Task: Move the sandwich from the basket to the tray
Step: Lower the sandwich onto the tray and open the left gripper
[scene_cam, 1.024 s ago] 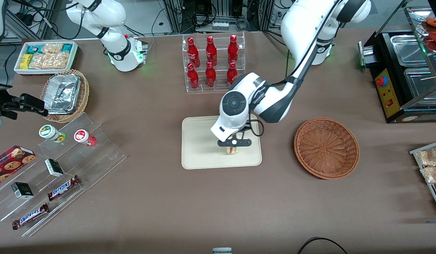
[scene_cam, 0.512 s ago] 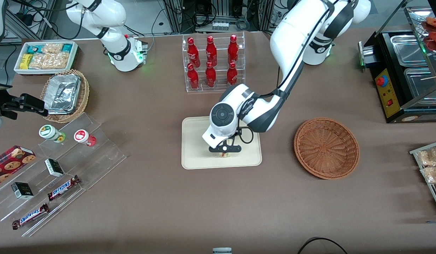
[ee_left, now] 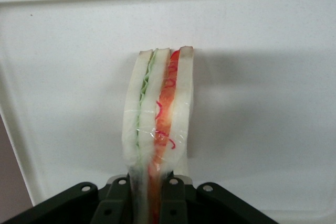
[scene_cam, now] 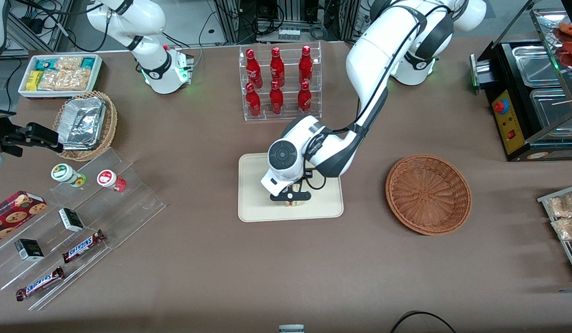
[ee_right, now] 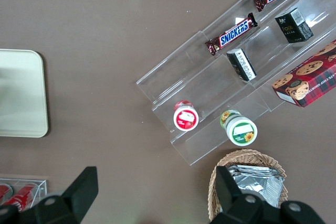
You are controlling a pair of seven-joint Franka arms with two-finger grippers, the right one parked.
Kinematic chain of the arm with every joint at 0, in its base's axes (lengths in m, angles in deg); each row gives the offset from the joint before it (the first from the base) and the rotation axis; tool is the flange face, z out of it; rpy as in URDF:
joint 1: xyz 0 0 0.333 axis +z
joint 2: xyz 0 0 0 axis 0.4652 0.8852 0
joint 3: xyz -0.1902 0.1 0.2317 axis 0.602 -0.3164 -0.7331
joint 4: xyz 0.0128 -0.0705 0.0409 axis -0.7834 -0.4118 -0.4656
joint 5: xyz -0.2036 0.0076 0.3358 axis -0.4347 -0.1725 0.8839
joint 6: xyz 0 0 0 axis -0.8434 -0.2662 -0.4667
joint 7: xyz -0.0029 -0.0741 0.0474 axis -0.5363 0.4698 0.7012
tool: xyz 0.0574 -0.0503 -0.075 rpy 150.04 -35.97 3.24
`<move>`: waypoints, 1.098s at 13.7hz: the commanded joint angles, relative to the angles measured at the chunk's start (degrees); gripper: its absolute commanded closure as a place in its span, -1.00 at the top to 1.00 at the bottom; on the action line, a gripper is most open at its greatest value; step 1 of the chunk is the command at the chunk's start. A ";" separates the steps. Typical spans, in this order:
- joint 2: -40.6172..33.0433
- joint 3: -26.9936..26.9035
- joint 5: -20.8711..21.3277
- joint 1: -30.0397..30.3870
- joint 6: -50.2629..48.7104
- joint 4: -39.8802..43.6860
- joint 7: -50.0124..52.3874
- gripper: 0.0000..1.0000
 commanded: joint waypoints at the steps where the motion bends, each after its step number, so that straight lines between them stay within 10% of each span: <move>1: 1.14 -0.50 1.69 -0.91 -2.28 2.80 3.66 -1.00; 14: 2.02 -0.24 3.89 -2.23 -2.11 2.80 3.32 -1.00; 15: 2.02 -0.33 3.89 -2.32 -1.67 2.80 3.32 -0.75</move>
